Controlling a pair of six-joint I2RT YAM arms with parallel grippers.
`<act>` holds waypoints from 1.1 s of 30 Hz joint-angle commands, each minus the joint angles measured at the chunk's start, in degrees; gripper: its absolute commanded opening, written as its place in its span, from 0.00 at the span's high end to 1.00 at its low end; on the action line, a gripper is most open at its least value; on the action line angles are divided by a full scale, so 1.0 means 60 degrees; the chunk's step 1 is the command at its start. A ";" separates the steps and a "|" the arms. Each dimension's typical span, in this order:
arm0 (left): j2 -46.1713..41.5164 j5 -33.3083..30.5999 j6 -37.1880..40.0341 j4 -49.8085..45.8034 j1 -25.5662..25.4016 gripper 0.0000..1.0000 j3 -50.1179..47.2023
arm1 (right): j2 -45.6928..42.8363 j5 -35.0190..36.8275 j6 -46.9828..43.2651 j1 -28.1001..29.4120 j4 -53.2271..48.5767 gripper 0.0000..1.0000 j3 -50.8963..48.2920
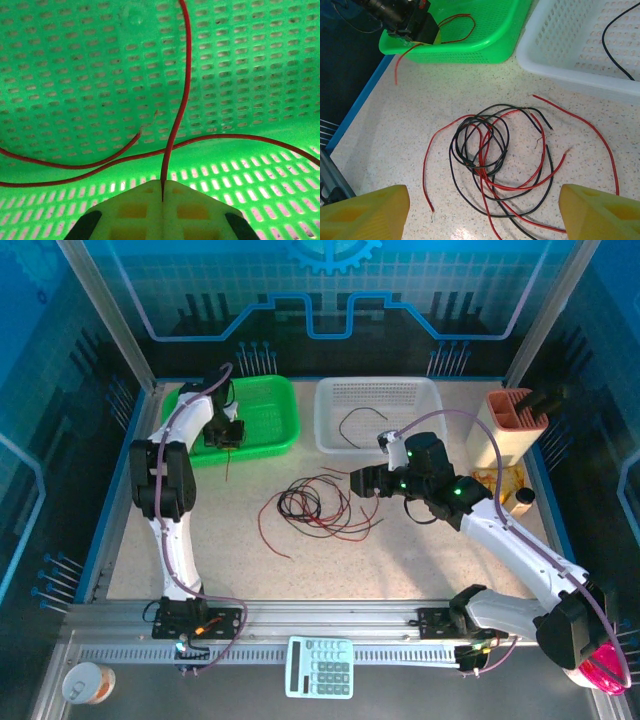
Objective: Untangle the cables
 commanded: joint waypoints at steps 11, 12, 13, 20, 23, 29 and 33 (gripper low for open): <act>-0.0290 -0.0788 0.0037 0.0915 -0.0119 1.00 0.1507 | 0.0028 0.0113 -0.0097 0.0082 0.0011 0.21 0.0100; -0.0304 -0.0958 0.0004 0.1144 -0.0126 1.00 0.1572 | 0.0042 0.0111 -0.0088 0.0083 0.0012 0.21 0.0100; -0.0335 -0.1120 -0.0013 0.1385 -0.0133 1.00 0.1591 | 0.0047 0.0109 -0.0082 0.0081 0.0005 0.21 0.0095; -0.0210 -0.3087 0.0720 0.3406 -0.0221 1.00 0.1510 | 0.0083 0.0183 -0.0110 0.0066 -0.0106 0.21 0.0054; -0.0010 -0.3828 0.1203 0.4197 -0.0251 1.00 0.1207 | 0.0097 0.0172 -0.0094 0.0062 -0.0106 0.21 0.0027; 0.0604 -0.4163 0.2120 0.4710 -0.0455 1.00 0.0567 | 0.0209 0.0140 -0.0154 0.0062 -0.0143 0.21 0.0086; 0.0733 -0.3861 0.2026 0.4652 -0.0786 1.00 -0.0067 | 0.0430 0.0095 -0.0240 0.0064 -0.0064 0.21 0.0168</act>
